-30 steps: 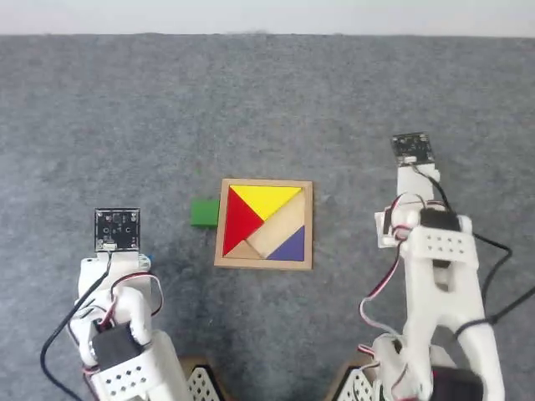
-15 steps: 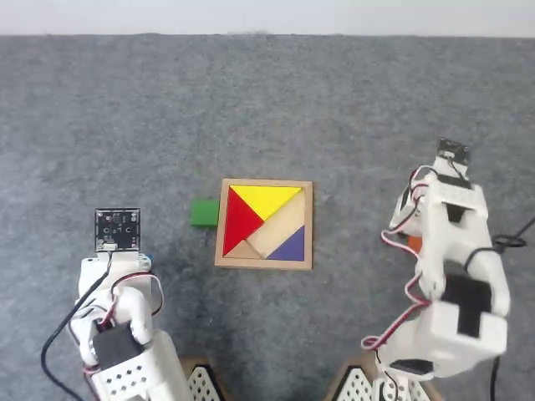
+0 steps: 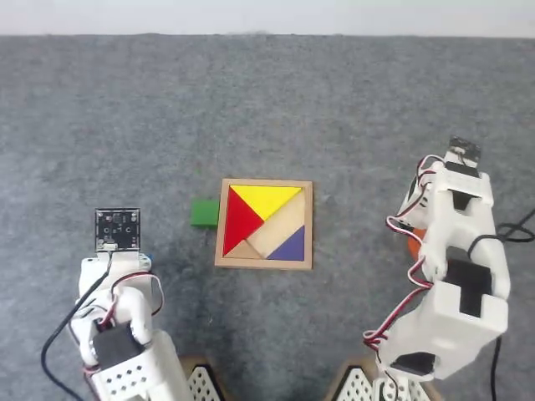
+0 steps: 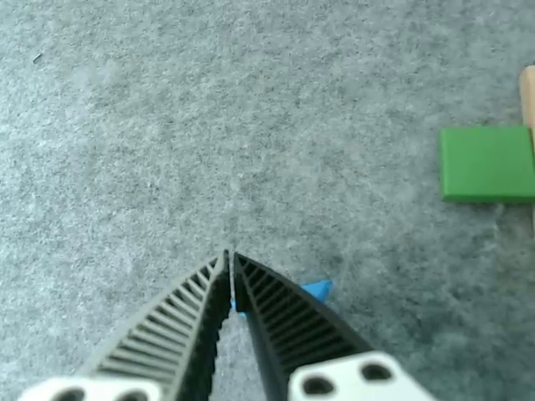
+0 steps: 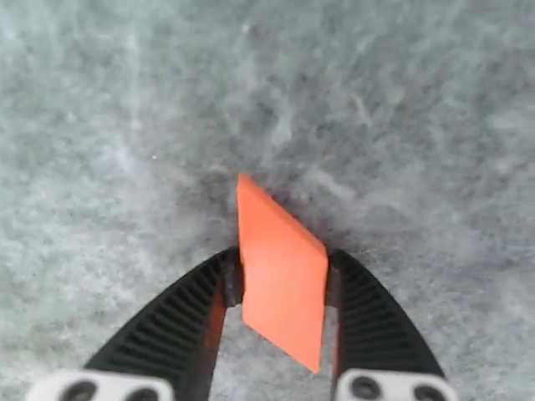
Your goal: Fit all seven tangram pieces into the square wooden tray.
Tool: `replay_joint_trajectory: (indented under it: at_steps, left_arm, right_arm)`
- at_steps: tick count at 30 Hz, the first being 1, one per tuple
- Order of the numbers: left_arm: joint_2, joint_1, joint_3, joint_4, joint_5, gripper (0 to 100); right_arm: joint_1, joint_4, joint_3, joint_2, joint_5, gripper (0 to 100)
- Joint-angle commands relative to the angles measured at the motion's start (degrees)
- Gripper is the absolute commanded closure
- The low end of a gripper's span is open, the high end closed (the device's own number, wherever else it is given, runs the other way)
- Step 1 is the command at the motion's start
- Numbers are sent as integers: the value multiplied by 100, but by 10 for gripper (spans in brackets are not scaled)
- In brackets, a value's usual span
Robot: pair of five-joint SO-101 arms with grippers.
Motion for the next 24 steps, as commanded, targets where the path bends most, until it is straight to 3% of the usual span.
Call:
replay_joint_trajectory:
  at_steps: [1,12,24]
  left_arm:
    - [-97,18,-75,9,62,984]
    - [-105,9,-75,18,35,984]
    - [-105,0,-66,97,26,984]
  right_arm:
    - [48,57,-211,-127,53,896]
    - [-110,-13,721,-1640,88,897]
    - [-2387,-110,826,-2105,844,897]
